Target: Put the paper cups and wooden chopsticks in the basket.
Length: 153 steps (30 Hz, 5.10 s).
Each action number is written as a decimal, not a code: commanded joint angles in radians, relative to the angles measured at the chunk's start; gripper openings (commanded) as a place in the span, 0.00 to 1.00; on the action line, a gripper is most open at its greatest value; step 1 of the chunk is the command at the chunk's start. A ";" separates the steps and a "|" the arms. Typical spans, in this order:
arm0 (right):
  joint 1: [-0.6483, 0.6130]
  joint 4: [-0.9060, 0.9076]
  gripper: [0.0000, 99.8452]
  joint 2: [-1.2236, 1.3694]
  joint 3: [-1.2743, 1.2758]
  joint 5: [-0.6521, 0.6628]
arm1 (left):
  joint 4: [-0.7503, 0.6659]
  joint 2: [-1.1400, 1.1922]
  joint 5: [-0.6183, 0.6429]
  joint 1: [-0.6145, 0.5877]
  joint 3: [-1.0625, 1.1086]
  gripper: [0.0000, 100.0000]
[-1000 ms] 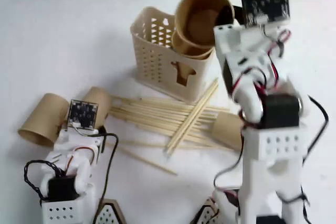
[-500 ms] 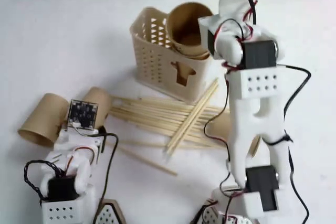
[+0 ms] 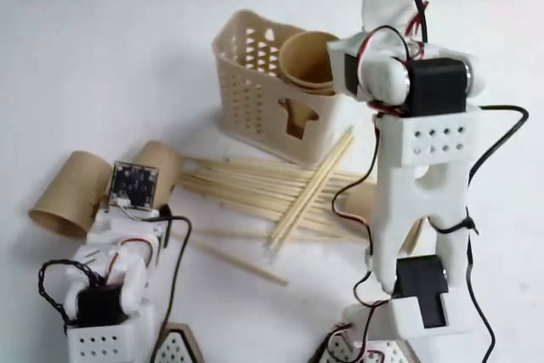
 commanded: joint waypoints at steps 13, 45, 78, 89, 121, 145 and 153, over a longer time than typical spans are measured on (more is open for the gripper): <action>0.119 0.021 0.14 -0.404 0.563 -0.003 | -0.017 -0.010 0.003 -0.008 -0.006 0.18; 0.499 -0.236 0.14 -0.510 1.339 0.086 | -0.012 -0.010 0.003 -0.008 -0.005 0.18; 0.341 0.007 0.02 -0.518 0.936 0.356 | -0.012 -0.010 0.003 -0.008 -0.005 0.18; 0.340 0.012 0.02 -0.521 0.686 0.379 | -0.012 -0.010 0.003 -0.008 -0.005 0.18; 0.099 -0.232 0.02 -0.374 0.193 0.327 | -0.014 -0.010 0.003 -0.008 -0.005 0.18; 0.719 0.019 0.07 -0.357 0.799 0.585 | -0.012 -0.010 0.003 -0.008 -0.005 0.18; 0.917 0.019 0.07 -0.355 0.933 0.775 | -0.012 -0.010 0.003 -0.008 -0.005 0.18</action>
